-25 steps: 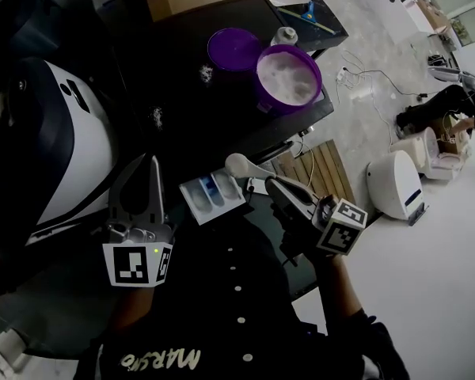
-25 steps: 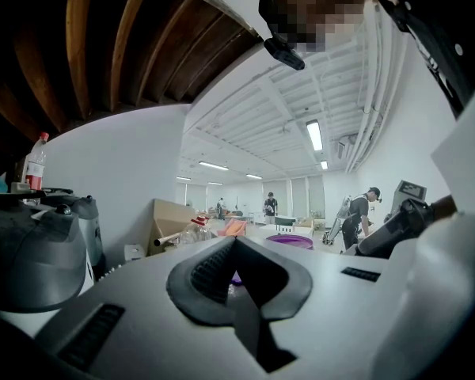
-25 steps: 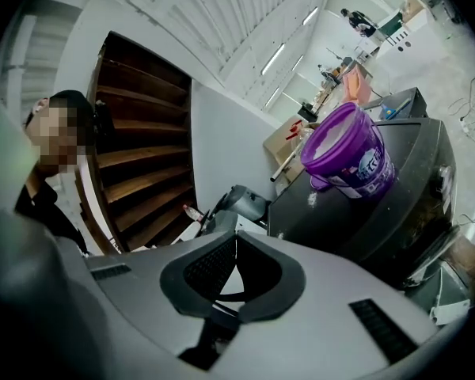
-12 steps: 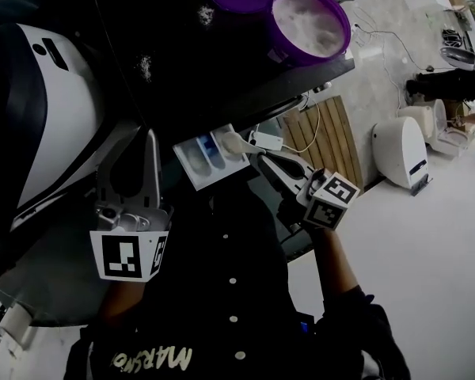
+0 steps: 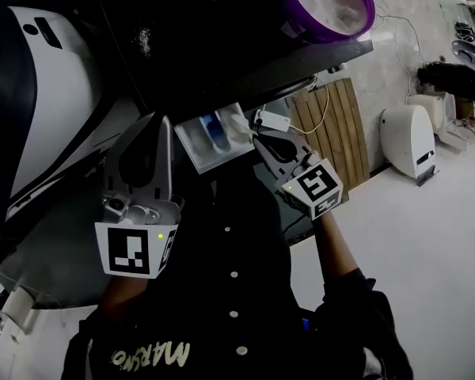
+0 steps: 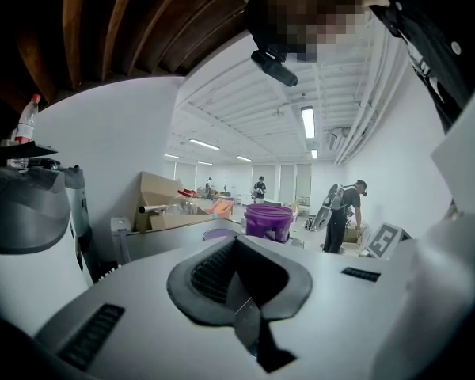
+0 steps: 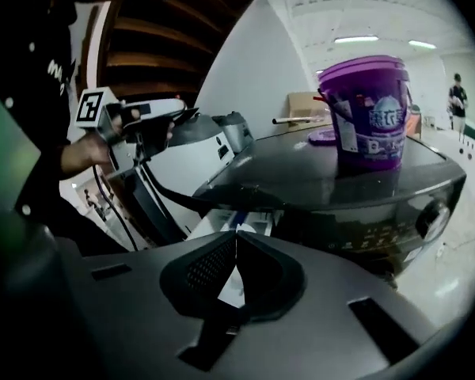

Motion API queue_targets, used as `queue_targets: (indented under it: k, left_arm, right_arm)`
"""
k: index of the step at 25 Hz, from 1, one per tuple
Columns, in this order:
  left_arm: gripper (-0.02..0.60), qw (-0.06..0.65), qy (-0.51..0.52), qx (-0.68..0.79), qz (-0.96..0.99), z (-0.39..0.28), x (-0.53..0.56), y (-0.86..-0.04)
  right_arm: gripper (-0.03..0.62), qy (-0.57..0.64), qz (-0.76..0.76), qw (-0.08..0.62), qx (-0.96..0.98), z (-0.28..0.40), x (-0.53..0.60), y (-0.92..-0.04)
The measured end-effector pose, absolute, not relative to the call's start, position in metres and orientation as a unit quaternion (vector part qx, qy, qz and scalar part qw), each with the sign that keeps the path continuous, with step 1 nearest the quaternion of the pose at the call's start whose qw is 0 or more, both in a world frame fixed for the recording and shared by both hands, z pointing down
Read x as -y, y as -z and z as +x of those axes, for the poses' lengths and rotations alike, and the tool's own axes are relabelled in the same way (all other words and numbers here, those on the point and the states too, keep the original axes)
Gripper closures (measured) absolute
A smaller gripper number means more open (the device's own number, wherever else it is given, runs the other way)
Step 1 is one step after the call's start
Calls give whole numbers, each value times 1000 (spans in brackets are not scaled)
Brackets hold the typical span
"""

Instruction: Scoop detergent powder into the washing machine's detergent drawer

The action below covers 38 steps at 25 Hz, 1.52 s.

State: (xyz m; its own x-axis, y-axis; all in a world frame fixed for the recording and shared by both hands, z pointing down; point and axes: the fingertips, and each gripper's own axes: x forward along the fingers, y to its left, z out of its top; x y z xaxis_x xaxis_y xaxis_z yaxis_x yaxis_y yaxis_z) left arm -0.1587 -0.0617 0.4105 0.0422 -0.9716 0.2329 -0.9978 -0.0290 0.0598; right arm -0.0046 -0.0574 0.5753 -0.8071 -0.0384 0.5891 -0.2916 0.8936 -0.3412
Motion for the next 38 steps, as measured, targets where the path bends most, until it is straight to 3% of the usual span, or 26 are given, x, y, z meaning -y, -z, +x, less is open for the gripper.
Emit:
queue_targets:
  k: [11,20,23,31,38]
  left_arm:
    - [568,110,-66,688,714,-156,57,-416]
    - [568,110,-60,688,715,-155,57,-414]
    - [568,112,-60,686,716,-156,56,-414]
    - [568,94,-41,692,714,-159,63,-395]
    - [568,75,-26,693,717,-160,75,-371]
  right_arm:
    - [565,229,-7,370,900,-5,21,-594]
    - [565,301,-20,353,886,-4,8,-596]
    - [565,250,-2,341,906,-6,11,-588]
    - [565,-193,149,245,938,-3,54,-556]
    - [565,-261,175,187,931,0,68,-508]
